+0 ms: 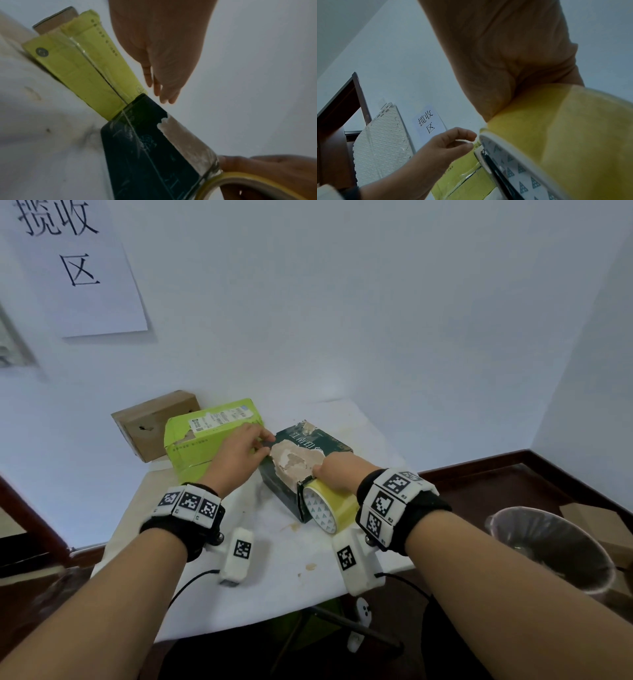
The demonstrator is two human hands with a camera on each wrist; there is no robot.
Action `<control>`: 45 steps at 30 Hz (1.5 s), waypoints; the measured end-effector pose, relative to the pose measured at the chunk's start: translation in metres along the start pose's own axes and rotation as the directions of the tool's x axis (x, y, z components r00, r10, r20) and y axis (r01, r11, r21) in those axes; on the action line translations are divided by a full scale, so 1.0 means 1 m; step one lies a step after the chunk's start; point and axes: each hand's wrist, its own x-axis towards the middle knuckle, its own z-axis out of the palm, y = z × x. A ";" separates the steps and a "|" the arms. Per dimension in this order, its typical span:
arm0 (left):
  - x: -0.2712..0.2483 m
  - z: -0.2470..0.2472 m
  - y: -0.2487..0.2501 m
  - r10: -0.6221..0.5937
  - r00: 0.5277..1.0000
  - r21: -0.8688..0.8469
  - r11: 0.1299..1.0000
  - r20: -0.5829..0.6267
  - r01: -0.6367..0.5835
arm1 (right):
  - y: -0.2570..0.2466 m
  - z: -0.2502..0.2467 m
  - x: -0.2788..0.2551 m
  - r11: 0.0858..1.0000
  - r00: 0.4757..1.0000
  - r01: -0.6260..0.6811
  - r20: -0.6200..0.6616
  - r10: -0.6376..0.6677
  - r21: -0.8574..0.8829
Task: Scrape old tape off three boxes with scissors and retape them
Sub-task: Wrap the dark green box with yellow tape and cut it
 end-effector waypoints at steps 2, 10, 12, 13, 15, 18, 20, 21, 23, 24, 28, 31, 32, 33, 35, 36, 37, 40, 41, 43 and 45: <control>-0.006 -0.003 0.002 0.094 0.994 0.042 0.994 0.048 -0.096 | 0.000 0.000 0.001 1.000 1.000 -0.011 0.007 0.011 0.009; -0.010 -0.006 -0.006 0.088 0.990 0.046 0.994 0.111 -0.094 | -0.001 -0.001 -0.001 1.000 1.000 -0.007 0.017 0.007 -0.010; -0.008 -0.011 -0.007 0.113 0.982 0.048 0.991 0.152 -0.121 | -0.002 -0.001 -0.002 1.000 1.000 -0.003 0.019 0.004 -0.020; -0.006 -0.012 -0.008 0.122 0.978 0.054 0.990 0.167 -0.133 | -0.002 -0.001 -0.002 1.000 1.000 -0.004 0.022 0.004 -0.017; -0.004 -0.014 -0.010 0.129 0.975 0.054 0.989 0.180 -0.141 | -0.002 -0.001 -0.001 1.000 1.000 -0.012 0.027 0.012 -0.009; -0.004 -0.015 -0.009 0.136 0.974 0.079 0.985 0.184 -0.152 | -0.002 -0.001 0.000 1.000 1.000 -0.018 0.024 0.018 0.007; -0.002 -0.016 -0.004 0.131 0.967 0.131 0.978 0.219 -0.162 | -0.002 0.000 0.001 0.999 0.999 -0.028 0.024 0.027 0.031; 0.000 -0.017 -0.001 0.108 0.962 0.172 0.973 0.252 -0.155 | -0.002 0.000 0.002 0.998 0.999 -0.033 0.027 0.032 0.050; 0.003 -0.019 0.008 0.063 0.951 0.238 0.961 0.302 -0.139 | -0.003 0.000 0.000 0.996 0.999 -0.046 0.034 0.043 0.082; 0.002 -0.019 0.014 0.053 0.950 0.243 0.961 0.308 -0.132 | -0.002 0.001 0.000 0.996 0.999 -0.045 0.031 0.042 0.083; -0.011 -0.006 0.027 0.054 0.929 0.205 0.969 0.367 -0.137 | -0.002 0.002 0.001 0.990 0.997 -0.077 0.016 0.076 0.121; -0.020 0.002 0.025 0.055 0.941 0.171 0.978 0.334 -0.119 | 0.000 0.006 0.007 0.968 0.991 -0.126 -0.025 0.134 0.218; -0.022 0.003 0.024 0.051 0.945 0.162 0.981 0.322 -0.109 | 0.002 0.006 0.009 0.959 0.989 -0.134 -0.028 0.145 0.249; -0.023 0.004 0.024 0.046 0.947 0.160 0.982 0.318 -0.101 | 0.004 0.006 0.010 0.946 0.987 -0.142 -0.036 0.159 0.292; -0.026 0.007 0.025 0.052 0.950 0.158 0.982 0.307 -0.105 | 0.009 0.007 0.005 0.900 0.992 -0.092 -0.040 0.121 0.427; -0.028 0.009 0.026 0.061 0.952 0.152 0.982 0.301 -0.111 | 0.012 0.007 0.002 0.837 0.992 -0.107 -0.003 0.129 0.537; -0.030 0.010 0.025 0.069 0.953 0.143 0.983 0.294 -0.115 | 0.014 0.008 -0.002 0.775 0.992 -0.128 0.083 0.098 0.619; -0.032 0.012 0.023 0.068 0.956 0.128 0.986 0.287 -0.109 | 0.021 0.007 -0.013 0.431 0.959 -0.240 0.282 -0.035 0.870; -0.031 0.011 0.023 0.065 0.956 0.130 0.986 0.286 -0.106 | 0.024 0.006 -0.017 0.400 0.957 -0.231 0.281 -0.071 0.887; -0.032 0.010 0.026 0.051 0.961 0.116 0.990 0.272 -0.085 | 0.026 0.005 -0.025 0.368 0.959 -0.216 0.267 -0.092 0.904; -0.032 0.009 0.027 0.051 0.965 0.093 0.993 0.257 -0.077 | 0.024 0.004 -0.030 0.343 0.961 -0.219 0.262 -0.084 0.913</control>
